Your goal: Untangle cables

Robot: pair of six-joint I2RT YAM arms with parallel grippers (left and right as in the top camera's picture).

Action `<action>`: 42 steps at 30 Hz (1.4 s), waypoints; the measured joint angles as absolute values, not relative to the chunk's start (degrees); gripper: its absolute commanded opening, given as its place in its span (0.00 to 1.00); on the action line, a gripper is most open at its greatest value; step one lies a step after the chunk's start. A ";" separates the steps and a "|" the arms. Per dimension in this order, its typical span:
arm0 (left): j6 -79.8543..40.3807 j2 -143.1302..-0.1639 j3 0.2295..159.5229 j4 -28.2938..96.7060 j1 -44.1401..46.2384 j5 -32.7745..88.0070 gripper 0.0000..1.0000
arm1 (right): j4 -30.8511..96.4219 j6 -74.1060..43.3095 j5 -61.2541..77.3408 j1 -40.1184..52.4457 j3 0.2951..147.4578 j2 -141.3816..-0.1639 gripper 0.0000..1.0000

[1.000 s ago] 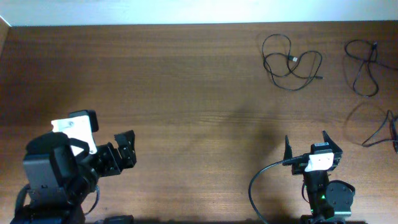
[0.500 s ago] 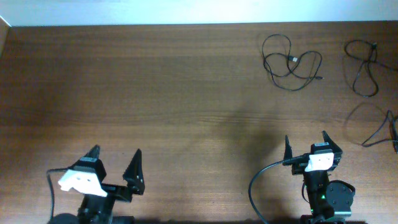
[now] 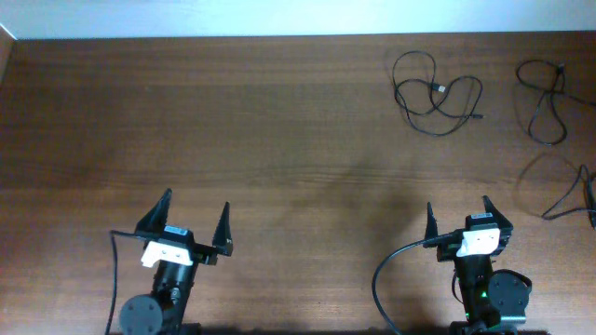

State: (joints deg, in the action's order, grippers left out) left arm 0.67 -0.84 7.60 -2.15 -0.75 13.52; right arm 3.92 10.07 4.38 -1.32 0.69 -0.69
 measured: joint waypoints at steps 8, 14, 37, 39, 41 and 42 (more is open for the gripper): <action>5.54 -0.82 0.62 2.42 -0.75 9.54 0.99 | 3.92 10.07 4.38 -1.32 0.69 -0.69 0.98; 7.77 -0.78 0.62 3.62 -0.75 8.51 0.99 | 3.92 10.04 4.38 -1.32 0.69 -0.69 0.98; 7.77 -1.72 0.62 3.62 -0.75 8.56 0.99 | 3.92 10.07 4.38 -1.32 0.69 -0.69 0.98; 7.79 -1.72 0.62 3.62 -0.75 8.56 0.99 | 3.92 10.07 4.38 -1.32 0.69 -0.69 0.98; 7.77 -1.72 0.62 3.62 -0.75 8.56 0.99 | 3.92 10.07 4.38 -1.32 0.69 -0.69 0.98; 7.79 -1.72 0.62 3.62 -0.75 8.56 0.99 | 3.92 10.04 4.38 -1.32 0.69 -0.69 0.99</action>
State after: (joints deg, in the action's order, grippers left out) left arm 7.79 -1.72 0.62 3.62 -0.75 8.56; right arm 3.92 10.04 4.38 -1.32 0.69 -0.69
